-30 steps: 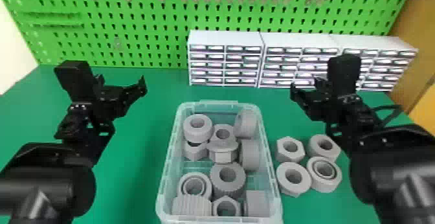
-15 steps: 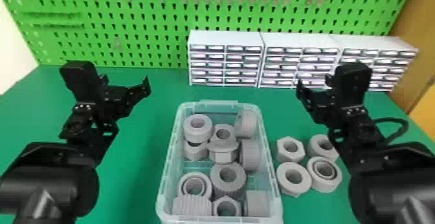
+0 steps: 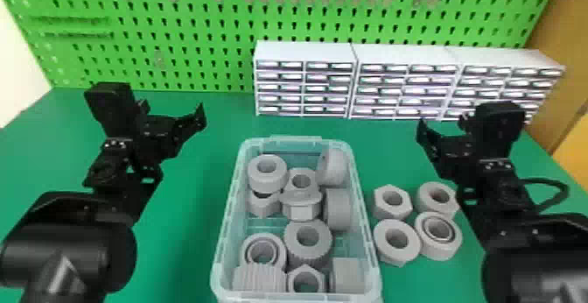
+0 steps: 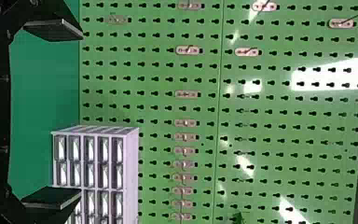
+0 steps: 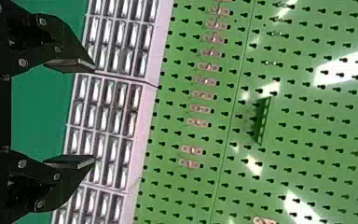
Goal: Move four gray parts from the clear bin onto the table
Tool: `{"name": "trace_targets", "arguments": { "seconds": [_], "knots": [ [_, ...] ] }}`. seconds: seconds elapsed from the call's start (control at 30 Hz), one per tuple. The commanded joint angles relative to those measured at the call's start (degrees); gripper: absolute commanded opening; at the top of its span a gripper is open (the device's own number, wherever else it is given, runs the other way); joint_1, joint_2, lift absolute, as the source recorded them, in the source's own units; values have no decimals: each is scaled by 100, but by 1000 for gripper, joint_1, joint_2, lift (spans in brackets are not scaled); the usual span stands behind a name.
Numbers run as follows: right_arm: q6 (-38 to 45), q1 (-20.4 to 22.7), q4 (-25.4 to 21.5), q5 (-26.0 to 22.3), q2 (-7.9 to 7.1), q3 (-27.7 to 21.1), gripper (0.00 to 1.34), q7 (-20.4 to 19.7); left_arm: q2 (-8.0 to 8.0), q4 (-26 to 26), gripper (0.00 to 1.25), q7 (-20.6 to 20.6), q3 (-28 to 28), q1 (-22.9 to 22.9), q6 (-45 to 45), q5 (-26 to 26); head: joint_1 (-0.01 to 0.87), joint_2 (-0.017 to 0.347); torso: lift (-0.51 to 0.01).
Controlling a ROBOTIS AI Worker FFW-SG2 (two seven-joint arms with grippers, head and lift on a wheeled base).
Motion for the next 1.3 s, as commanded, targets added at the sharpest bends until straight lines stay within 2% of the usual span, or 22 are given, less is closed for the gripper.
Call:
{"name": "trace_targets", "arguments": {
  "seconds": [0.0, 0.27, 0.6, 1.27],
  "knots": [
    [154, -36, 42, -152, -11, -49, 808, 50, 0, 7, 1141, 0, -6, -9, 0, 1, 687, 26, -50],
    [418, -132, 50, -143, -3, -58, 828, 314, 0, 7, 1141, 0, -15, -9, 0, 1, 687, 26, -50],
    [523, -194, 50, -116, -20, -5, 919, 305, 0, 7, 1141, 0, -6, 0, 0, 1, 687, 26, -50],
    [699, -256, -266, -99, -135, -5, 920, 314, 0, 7, 1141, 0, 64, 18, -61, 10, 687, 26, -50]
  ]
}}
